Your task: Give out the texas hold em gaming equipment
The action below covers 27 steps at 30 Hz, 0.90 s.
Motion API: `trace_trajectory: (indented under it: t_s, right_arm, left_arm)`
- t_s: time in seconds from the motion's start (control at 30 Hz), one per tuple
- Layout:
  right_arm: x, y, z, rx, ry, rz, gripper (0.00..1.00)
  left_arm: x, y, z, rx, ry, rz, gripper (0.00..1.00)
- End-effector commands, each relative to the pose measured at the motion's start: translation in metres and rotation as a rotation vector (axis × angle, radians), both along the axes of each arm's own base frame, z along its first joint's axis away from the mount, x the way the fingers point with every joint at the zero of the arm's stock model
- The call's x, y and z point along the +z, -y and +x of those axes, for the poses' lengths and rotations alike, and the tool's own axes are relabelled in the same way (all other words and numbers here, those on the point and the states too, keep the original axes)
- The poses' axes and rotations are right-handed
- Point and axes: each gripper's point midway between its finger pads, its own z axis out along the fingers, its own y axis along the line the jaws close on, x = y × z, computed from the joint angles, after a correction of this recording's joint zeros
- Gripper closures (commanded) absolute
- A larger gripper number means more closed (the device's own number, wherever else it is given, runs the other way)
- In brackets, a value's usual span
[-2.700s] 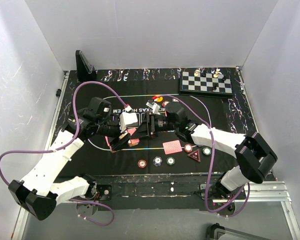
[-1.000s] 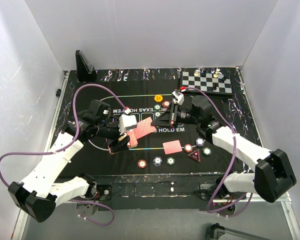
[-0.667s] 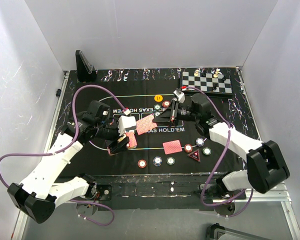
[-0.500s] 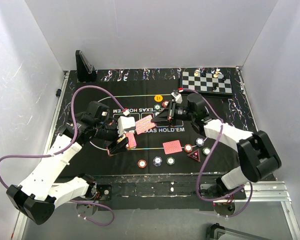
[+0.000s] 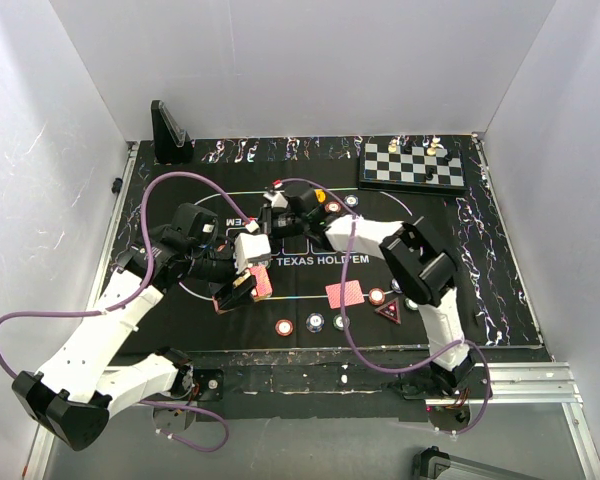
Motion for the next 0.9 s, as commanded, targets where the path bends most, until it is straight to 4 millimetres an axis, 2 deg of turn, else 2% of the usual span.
trace_trajectory:
  t_s: [0.0,0.13,0.3,0.33,0.4,0.47,0.57,0.63,0.77,0.87]
  right_arm:
    - [-0.018,-0.023,0.011,-0.017,0.017,-0.062,0.99]
    - [-0.047,-0.032,0.008,-0.011,-0.018,-0.122,0.99]
    - [-0.068,-0.032,0.004,-0.012,-0.037,-0.172,0.99]
    - [-0.069,-0.032,0.005,-0.013,-0.037,-0.178,0.95]
    - [-0.07,-0.032,0.002,-0.005,-0.038,-0.187,0.67]
    - [-0.061,-0.032,0.002,0.001,-0.022,-0.178,0.51]
    - [-0.046,-0.029,0.0,0.009,0.008,-0.166,0.41]
    - [-0.032,-0.027,-0.001,0.012,0.03,-0.156,0.38]
    - [0.008,-0.02,-0.006,0.021,0.078,-0.1,0.36]
    - [0.04,-0.006,-0.008,0.011,0.118,-0.075,0.32]
  left_arm:
    - [0.018,0.004,-0.002,-0.008,0.038,-0.049,0.79]
    - [0.02,0.004,-0.001,-0.009,0.044,-0.051,0.78]
    - [0.018,0.003,-0.002,-0.013,0.04,-0.048,0.78]
    - [0.017,0.003,-0.002,-0.012,0.04,-0.048,0.78]
    - [0.018,0.003,-0.002,-0.015,0.041,-0.049,0.79]
    - [0.017,0.004,-0.002,-0.015,0.038,-0.048,0.78]
    - [0.016,0.003,-0.003,-0.015,0.037,-0.047,0.78]
    - [0.015,0.003,-0.002,-0.013,0.036,-0.046,0.78]
    - [0.014,0.003,-0.004,-0.015,0.033,-0.047,0.79]
    - [0.014,0.003,-0.004,-0.016,0.032,-0.048,0.78]
